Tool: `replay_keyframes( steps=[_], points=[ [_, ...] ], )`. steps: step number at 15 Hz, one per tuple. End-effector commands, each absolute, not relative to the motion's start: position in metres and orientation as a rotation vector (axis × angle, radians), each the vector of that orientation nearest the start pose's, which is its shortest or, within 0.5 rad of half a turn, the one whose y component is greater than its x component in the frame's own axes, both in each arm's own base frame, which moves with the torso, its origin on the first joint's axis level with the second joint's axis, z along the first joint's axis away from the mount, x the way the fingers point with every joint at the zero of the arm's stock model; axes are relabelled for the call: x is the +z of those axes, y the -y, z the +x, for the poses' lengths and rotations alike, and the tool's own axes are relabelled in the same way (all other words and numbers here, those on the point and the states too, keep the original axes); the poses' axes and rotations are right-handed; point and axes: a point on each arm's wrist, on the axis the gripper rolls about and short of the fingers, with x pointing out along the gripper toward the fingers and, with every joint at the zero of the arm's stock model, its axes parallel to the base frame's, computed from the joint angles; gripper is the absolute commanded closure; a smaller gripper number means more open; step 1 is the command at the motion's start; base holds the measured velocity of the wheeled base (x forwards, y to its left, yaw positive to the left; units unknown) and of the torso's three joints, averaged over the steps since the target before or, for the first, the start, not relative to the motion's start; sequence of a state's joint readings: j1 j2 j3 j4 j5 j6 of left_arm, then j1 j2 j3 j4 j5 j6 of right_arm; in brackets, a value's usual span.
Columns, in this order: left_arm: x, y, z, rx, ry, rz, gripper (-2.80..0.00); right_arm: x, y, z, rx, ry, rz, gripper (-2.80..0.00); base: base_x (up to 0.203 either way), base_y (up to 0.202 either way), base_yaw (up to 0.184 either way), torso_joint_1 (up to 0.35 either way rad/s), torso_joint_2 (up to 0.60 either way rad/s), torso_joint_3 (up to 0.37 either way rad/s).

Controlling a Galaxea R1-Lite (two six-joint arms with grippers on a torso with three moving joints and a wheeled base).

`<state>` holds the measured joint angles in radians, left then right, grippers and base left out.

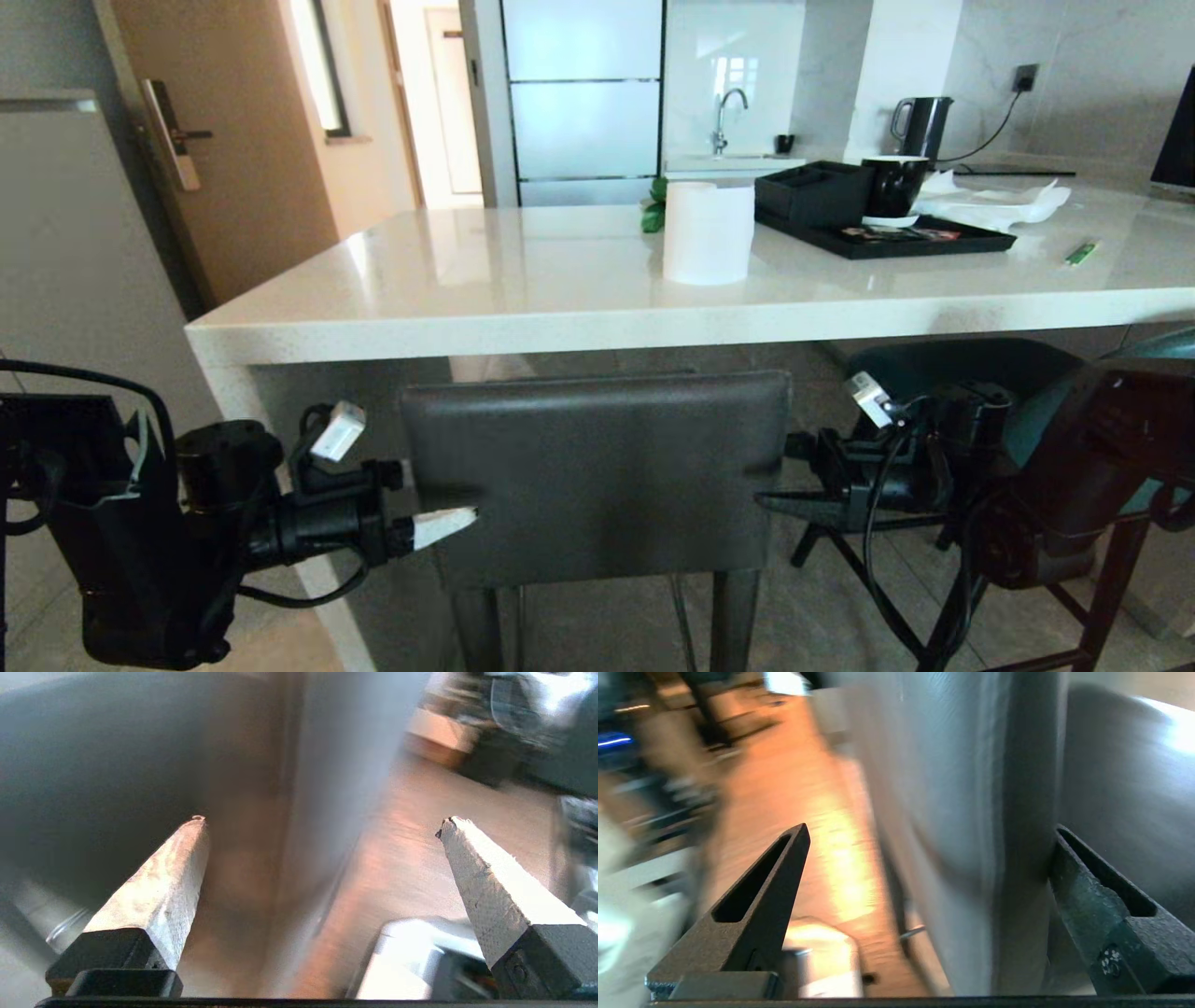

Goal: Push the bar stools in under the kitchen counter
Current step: Pull the gray chair out from under the dining table

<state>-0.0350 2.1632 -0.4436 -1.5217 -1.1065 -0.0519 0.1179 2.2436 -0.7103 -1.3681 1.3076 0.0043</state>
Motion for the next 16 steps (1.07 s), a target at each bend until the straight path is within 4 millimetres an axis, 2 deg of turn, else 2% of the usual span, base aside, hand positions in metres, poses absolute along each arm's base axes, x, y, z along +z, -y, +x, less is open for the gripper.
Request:
replay_keyframes(
  steps=[1, 9, 12, 16],
  points=[
    [0.055, 0.032, 0.297, -1.183, -0.191, -0.144, -2.8, 0.055, -0.065, 0.342, 1.441, -0.141, 0.097, -2.8, 0.0, 0.0, 0.0, 0.0, 0.0, 0.0],
    [0.045, 0.032, 0.286, -1.138, -0.242, -0.163, -2.8, 0.052, -0.063, 0.344, 1.43, -0.149, 0.107, -2.8, 0.0, 0.0, 0.0, 0.0, 0.0, 0.0],
    [0.043, 0.034, 0.289, -1.077, -0.246, -0.154, -2.8, 0.053, -0.063, 0.344, 1.429, -0.147, 0.105, -2.8, 0.0, 0.0, 0.0, 0.0, 0.0, 0.0],
    [0.043, 0.034, 0.288, -1.078, -0.248, -0.154, -2.8, 0.052, -0.063, 0.344, 1.419, -0.147, 0.104, -2.8, 0.0, 0.0, 0.0, 0.0, 0.0, 0.0]
  ],
)
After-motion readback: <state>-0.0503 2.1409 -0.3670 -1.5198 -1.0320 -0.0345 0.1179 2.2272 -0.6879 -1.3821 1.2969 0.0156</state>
